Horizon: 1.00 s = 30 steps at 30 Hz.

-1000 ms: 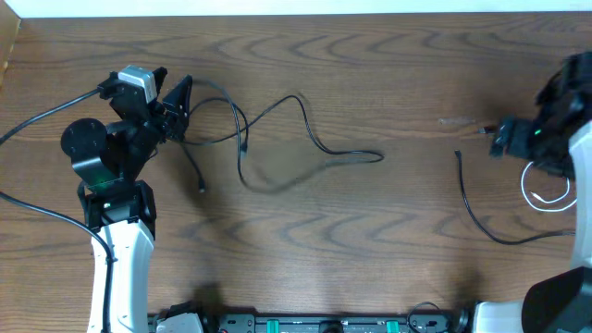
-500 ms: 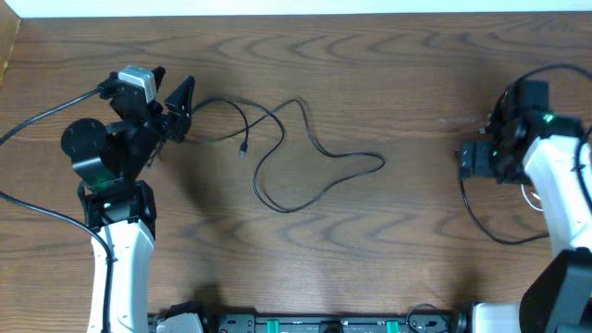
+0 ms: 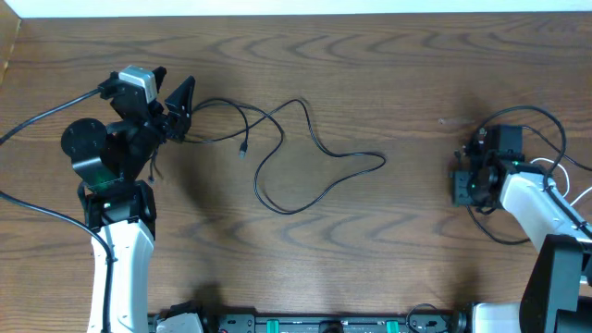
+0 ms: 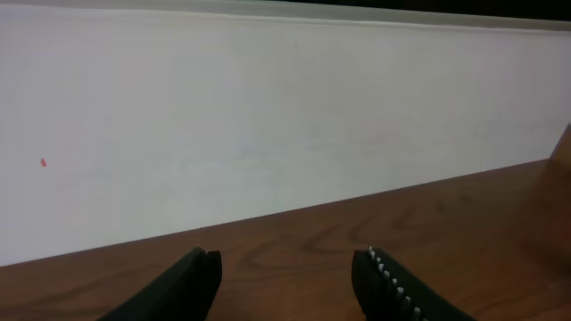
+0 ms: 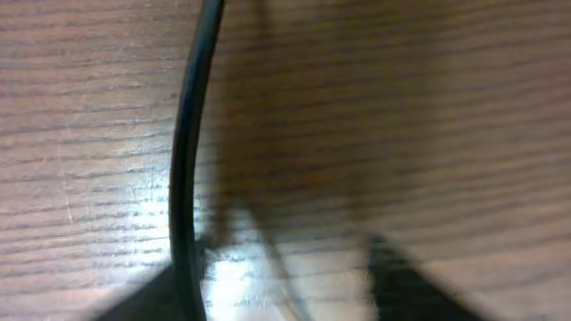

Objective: Untangle cables

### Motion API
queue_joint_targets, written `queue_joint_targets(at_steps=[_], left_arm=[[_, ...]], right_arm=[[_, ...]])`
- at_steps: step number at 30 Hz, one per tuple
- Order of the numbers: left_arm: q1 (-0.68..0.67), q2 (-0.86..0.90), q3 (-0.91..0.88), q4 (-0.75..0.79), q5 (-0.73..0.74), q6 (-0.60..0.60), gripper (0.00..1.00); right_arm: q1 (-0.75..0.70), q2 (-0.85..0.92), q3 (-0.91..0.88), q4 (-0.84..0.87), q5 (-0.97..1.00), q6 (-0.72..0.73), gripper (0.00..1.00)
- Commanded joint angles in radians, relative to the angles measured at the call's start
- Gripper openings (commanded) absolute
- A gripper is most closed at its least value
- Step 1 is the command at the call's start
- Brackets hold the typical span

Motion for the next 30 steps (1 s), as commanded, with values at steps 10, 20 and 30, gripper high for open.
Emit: queue_joint_targets(at_steps=[10, 20, 30], left_arm=[[-0.002, -0.008, 0.006, 0.003, 0.024, -0.002, 0.52], [-0.003, -0.008, 0.006, 0.003, 0.042, -0.002, 0.48], [-0.003, -0.008, 0.006, 0.003, 0.042, -0.002, 0.45]], right_arm=[[-0.051, -0.011, 0.066, 0.146, 0.225, 0.111, 0.01], [-0.369, -0.011, 0.348, 0.246, 0.077, 0.266, 0.01], [-0.584, 0.007, 0.353, 0.470, 0.027, 0.253, 0.90]])
